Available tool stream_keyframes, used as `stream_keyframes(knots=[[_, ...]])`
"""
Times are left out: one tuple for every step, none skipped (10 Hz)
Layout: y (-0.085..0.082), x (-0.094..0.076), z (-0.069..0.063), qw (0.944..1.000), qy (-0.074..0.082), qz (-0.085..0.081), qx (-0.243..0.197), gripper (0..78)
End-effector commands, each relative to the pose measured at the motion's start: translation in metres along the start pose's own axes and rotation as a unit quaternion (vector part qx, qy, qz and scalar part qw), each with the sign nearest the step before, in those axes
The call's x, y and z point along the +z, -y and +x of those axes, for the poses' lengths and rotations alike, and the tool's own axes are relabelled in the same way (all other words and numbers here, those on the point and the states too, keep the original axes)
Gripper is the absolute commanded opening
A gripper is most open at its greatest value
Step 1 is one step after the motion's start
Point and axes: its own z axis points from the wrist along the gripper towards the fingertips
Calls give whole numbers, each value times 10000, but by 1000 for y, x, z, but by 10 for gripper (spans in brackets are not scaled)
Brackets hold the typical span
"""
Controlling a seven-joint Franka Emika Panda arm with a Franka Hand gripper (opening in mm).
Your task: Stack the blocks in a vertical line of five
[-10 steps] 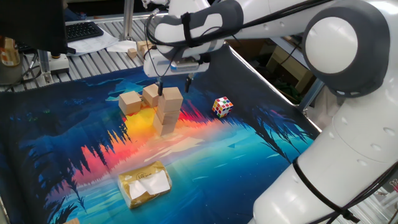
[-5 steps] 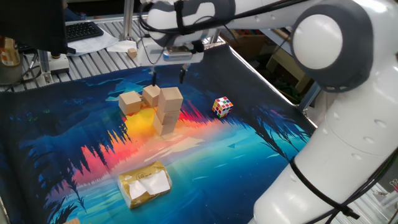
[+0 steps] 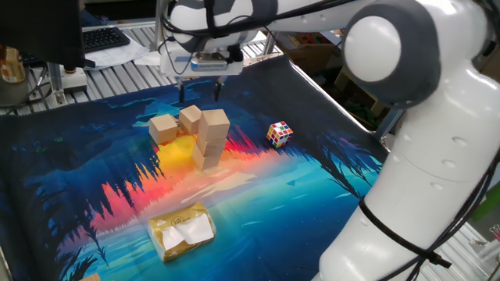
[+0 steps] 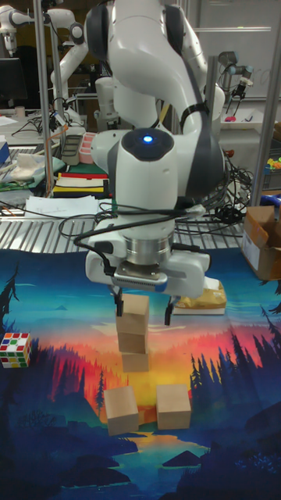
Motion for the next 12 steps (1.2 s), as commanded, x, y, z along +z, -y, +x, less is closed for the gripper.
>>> stream_keyframes(knots=[[-11,6,-18,9999,2,-66,125,774],[-11,5,-17,9999,8,-65,138,774],[-11,5,-16,9999,7,-54,158,774],[-11,5,-16,9999,-3,-52,147,774],[-12,5,-16,9999,-1,-38,150,774],[-12,5,-16,9999,17,21,153,774],[-12,5,-16,9999,15,22,140,774],[-12,5,-16,9999,7,5,129,774],[-12,5,-16,10000,23,0,58,774],[-12,5,-16,10000,22,-9,37,774],[-12,5,-16,9999,36,-16,-103,774],[-12,5,-16,9998,42,-15,-173,774]])
